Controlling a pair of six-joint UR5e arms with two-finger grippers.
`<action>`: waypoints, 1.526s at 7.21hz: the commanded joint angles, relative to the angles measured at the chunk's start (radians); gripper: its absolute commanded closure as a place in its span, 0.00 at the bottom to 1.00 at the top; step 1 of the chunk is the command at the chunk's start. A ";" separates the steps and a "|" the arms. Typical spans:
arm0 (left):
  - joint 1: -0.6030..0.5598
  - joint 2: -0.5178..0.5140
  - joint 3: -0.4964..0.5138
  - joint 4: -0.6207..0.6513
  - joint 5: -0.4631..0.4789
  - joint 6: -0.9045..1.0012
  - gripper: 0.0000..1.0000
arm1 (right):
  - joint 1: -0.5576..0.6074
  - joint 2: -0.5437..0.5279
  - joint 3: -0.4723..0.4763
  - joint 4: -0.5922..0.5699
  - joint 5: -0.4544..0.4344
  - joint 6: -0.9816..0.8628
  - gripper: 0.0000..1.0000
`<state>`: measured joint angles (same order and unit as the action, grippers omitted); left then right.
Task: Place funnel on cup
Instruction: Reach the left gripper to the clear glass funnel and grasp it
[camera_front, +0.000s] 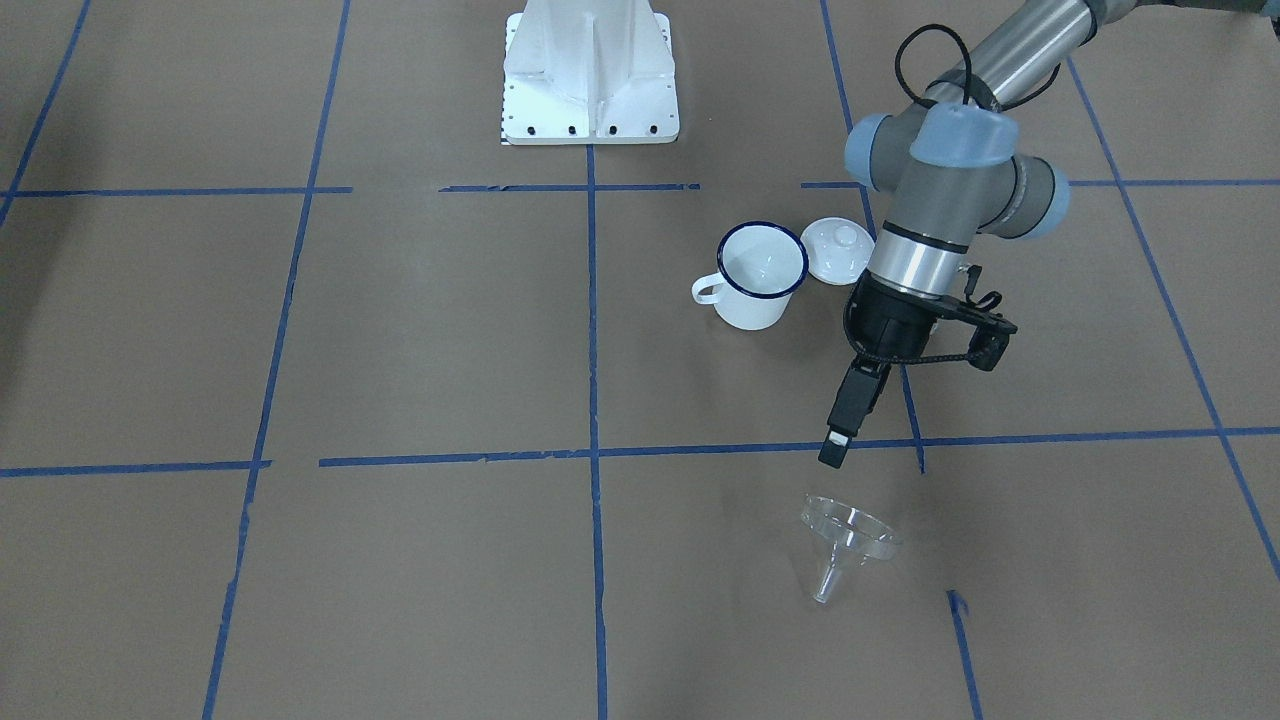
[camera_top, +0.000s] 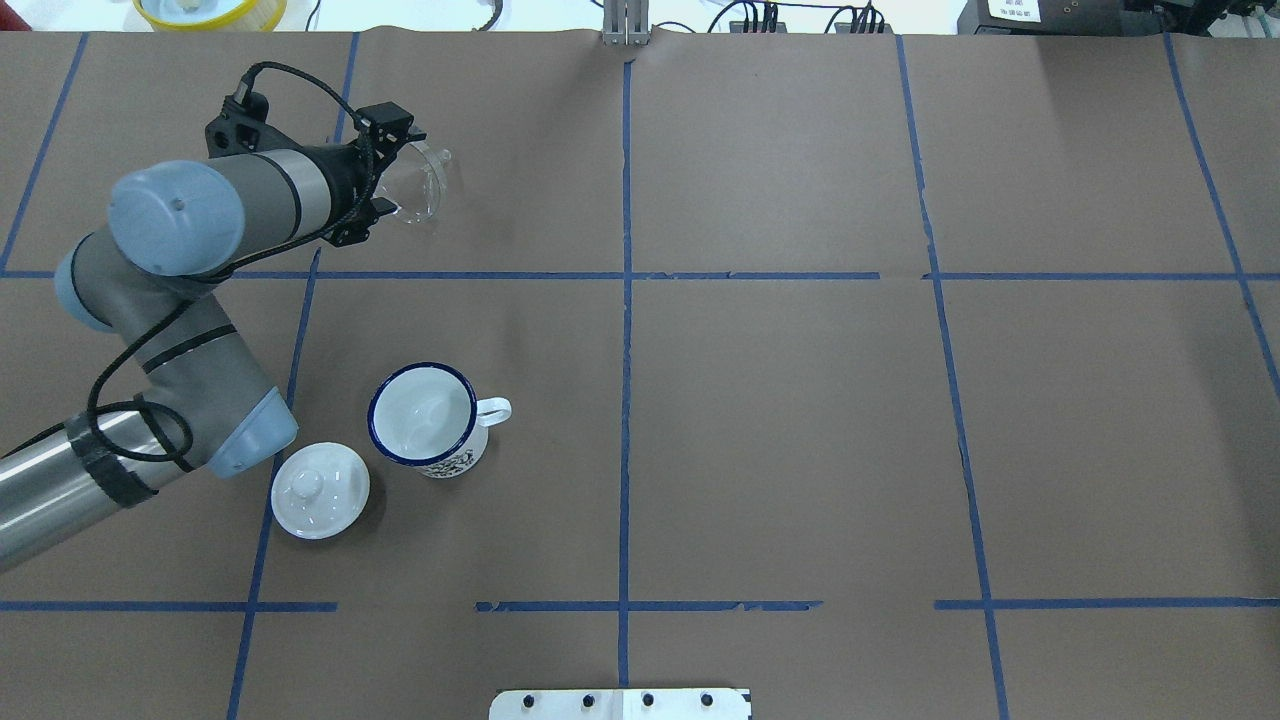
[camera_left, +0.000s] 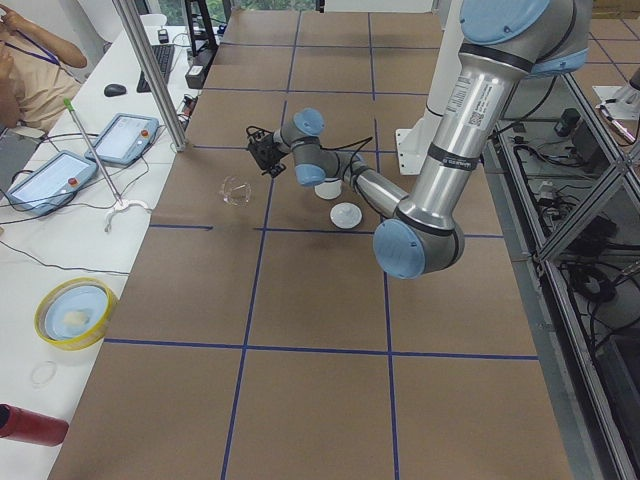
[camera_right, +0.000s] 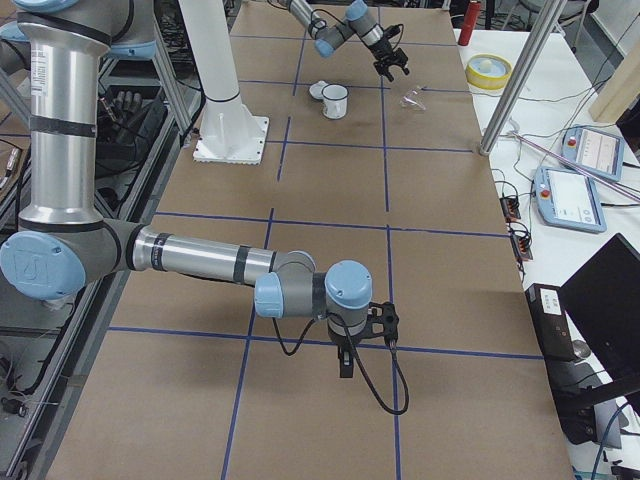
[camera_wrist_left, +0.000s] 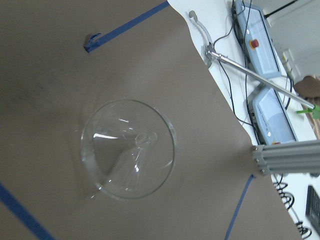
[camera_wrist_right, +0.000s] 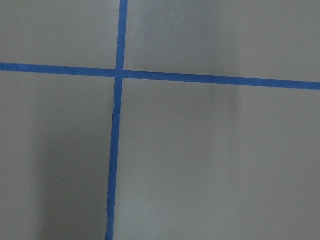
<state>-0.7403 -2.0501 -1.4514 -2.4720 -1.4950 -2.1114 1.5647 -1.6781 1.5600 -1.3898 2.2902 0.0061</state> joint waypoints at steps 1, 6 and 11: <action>0.004 -0.062 0.185 -0.119 0.035 -0.028 0.00 | 0.000 0.000 0.000 0.000 0.000 0.000 0.00; -0.002 -0.105 0.258 -0.185 0.064 -0.032 0.88 | 0.000 0.000 0.000 0.000 0.000 0.000 0.00; -0.017 -0.100 0.200 -0.185 0.064 -0.013 1.00 | 0.000 0.000 0.000 0.000 0.000 0.000 0.00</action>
<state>-0.7474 -2.1511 -1.2109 -2.6563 -1.4305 -2.1308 1.5647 -1.6782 1.5603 -1.3898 2.2902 0.0061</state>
